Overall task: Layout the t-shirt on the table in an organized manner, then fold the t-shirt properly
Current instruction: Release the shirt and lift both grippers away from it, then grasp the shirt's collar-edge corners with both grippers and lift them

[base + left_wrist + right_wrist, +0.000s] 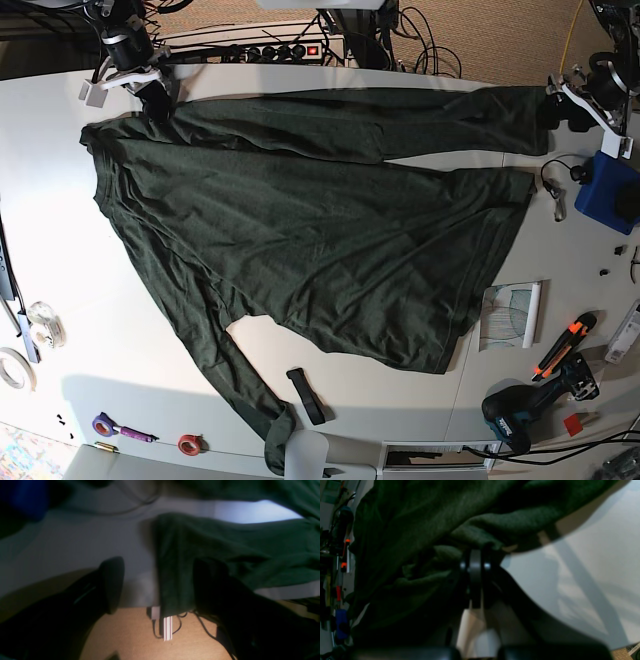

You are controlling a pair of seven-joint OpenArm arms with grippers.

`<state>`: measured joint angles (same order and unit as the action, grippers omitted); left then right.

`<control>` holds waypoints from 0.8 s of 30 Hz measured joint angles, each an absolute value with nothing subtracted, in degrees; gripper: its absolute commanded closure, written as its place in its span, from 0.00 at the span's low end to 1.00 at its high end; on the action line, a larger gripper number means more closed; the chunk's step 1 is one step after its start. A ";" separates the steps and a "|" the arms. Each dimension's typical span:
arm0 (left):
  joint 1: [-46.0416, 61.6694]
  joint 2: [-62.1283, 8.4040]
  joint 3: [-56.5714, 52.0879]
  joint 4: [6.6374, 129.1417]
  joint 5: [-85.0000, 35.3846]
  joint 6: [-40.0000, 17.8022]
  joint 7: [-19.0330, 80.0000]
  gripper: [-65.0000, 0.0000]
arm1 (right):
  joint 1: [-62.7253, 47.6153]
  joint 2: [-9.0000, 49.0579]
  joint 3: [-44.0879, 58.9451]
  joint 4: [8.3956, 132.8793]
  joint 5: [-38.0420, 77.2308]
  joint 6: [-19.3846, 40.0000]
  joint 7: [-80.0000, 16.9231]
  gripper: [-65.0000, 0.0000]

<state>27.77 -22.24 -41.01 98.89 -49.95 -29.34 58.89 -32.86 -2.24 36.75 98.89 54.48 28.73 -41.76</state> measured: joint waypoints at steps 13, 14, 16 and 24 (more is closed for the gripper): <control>26.59 -22.55 -40.77 89.45 -63.55 -32.34 59.44 0.33 | -32.84 -2.24 36.75 98.89 54.48 28.73 -41.78 1.00; 26.37 -22.55 -40.77 88.79 -65.08 -33.04 60.62 0.33 | -32.84 -2.24 36.75 98.89 54.48 28.75 -41.78 1.00; 26.13 -22.55 -40.77 88.23 -67.42 -34.11 62.72 0.33 | -32.86 -2.24 36.75 98.89 54.48 28.73 -41.76 1.00; 26.06 -22.39 -40.56 88.12 -69.76 -35.09 66.43 0.34 | -32.86 -2.24 36.75 98.89 54.48 28.73 -41.76 1.00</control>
